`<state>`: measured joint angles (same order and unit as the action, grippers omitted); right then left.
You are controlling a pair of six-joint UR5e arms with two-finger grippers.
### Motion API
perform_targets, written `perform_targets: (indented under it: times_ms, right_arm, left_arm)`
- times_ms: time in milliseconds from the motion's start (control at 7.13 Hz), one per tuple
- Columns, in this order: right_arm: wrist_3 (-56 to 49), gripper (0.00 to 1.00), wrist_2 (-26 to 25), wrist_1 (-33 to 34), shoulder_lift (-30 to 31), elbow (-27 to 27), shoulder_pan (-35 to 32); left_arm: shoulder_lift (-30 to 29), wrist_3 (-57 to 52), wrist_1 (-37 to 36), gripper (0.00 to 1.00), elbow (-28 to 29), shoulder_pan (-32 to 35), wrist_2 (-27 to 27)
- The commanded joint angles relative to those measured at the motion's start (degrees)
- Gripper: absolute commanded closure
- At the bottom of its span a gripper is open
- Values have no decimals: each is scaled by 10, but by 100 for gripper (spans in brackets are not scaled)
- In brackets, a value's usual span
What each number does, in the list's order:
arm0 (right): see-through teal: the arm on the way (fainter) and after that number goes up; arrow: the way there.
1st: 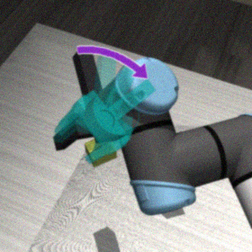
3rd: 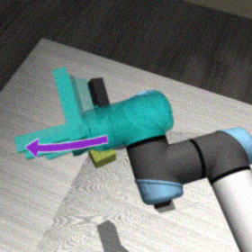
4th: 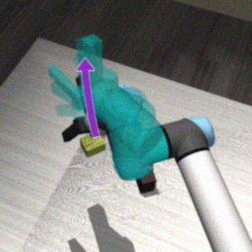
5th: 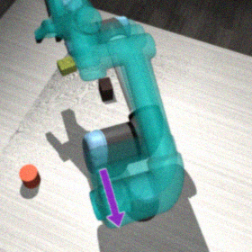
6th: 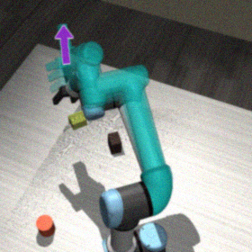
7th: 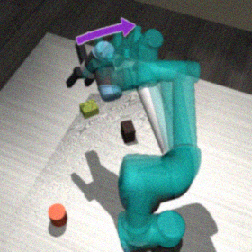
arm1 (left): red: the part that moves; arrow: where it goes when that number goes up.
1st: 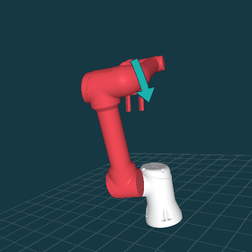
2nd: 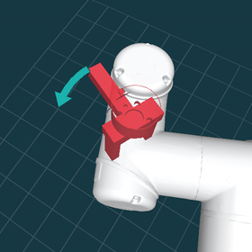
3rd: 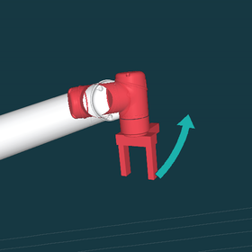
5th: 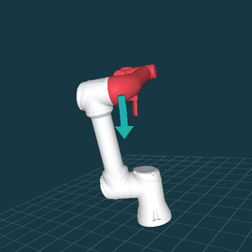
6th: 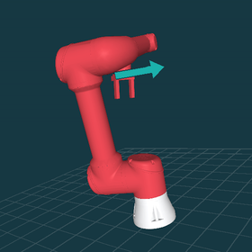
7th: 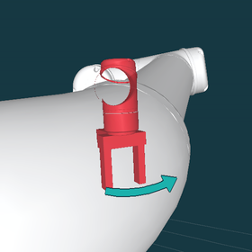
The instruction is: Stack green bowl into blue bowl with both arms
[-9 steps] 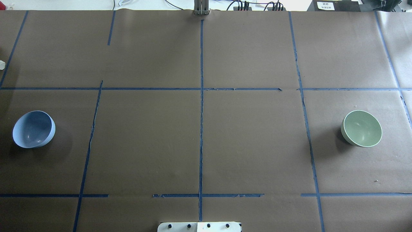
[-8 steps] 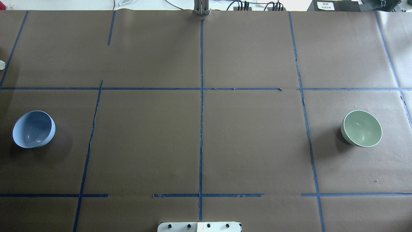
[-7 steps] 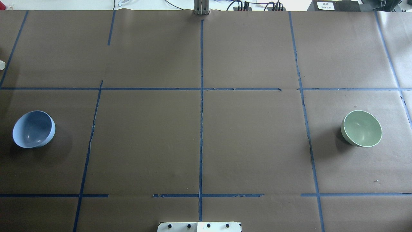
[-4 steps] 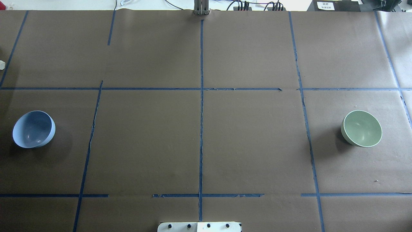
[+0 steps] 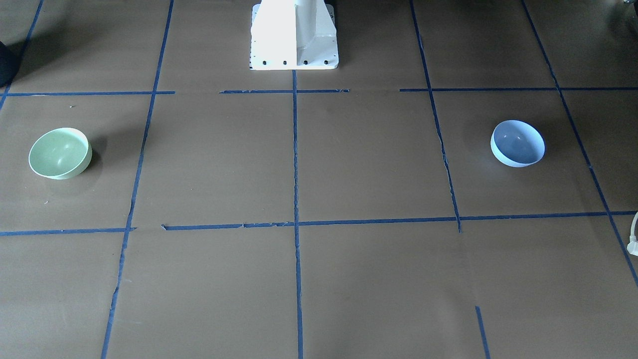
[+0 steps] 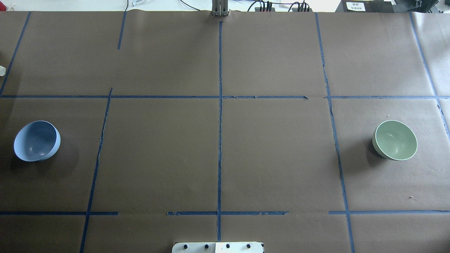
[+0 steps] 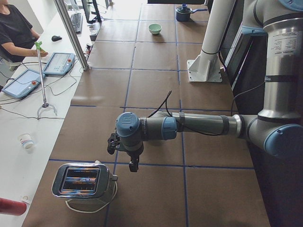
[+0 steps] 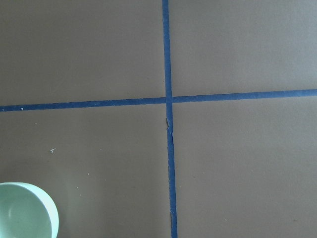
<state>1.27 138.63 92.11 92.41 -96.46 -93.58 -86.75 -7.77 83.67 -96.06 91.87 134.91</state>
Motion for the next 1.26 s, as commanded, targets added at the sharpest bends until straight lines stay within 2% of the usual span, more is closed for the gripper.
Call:
perform_targets:
  times_ms: [0,140,280,561,701,841,1121]
  right_arm:
    - [2,0,1,-1,-15,1,1]
    - [2,0,1,-1,-14,3,2]
    - [4,0,2,-14,-16,4,5]
    - [6,0,7,-32,-13,7,6]
    - [6,0,20,-32,-13,8,5]
    - [6,0,24,-32,-13,8,5]
    - [6,0,26,-32,-13,7,5]
  left_arm:
    - [0,9,1,0,-8,0,12]
    - [0,53,17,0,-8,-2,51]
    - [5,121,81,0,-8,-15,76]
    - [23,334,245,0,-7,-99,75]
    - [25,429,304,0,-6,-141,69]
    - [25,499,356,0,-3,-186,45]
    - [32,595,426,0,14,-280,-44]
